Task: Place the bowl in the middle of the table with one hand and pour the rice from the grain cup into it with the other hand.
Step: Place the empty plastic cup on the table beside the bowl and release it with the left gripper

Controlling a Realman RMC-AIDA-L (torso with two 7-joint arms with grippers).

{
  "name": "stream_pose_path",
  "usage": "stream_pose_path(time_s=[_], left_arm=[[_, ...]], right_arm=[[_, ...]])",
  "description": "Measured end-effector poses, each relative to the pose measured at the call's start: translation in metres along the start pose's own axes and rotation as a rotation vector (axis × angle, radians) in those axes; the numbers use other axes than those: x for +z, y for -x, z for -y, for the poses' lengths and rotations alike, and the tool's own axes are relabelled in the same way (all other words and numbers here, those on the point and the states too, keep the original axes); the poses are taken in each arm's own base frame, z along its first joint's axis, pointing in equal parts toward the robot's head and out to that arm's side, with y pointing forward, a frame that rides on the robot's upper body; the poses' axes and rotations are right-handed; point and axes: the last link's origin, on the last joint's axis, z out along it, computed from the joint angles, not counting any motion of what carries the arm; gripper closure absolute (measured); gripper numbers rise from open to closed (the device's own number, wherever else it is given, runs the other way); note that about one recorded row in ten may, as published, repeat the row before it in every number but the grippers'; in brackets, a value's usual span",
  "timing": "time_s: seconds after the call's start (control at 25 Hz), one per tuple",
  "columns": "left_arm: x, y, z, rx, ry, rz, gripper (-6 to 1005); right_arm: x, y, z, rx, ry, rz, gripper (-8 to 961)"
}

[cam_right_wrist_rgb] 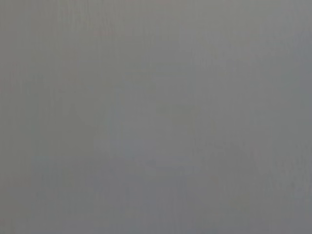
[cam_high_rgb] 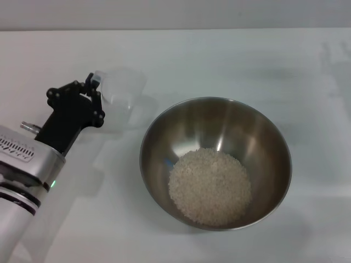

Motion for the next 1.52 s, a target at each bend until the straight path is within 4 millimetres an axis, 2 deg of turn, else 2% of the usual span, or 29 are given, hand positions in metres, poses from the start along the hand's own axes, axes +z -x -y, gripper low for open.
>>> stream_pose_path(time_s=[0.44, 1.24, 1.52], left_arm=[[0.003, 0.017, 0.002, -0.016, -0.002, 0.126, 969], [0.001, 0.024, 0.007, -0.032, -0.025, 0.172, 967], [-0.008, 0.027, 0.010, -0.030, -0.043, 0.171, 795]], right_arm=[[-0.011, -0.006, -0.001, 0.024, -0.019, -0.008, 506], [-0.009, -0.004, -0.005, 0.030, -0.009, 0.002, 505], [-0.007, -0.003, -0.006, 0.032, -0.007, 0.003, 505]])
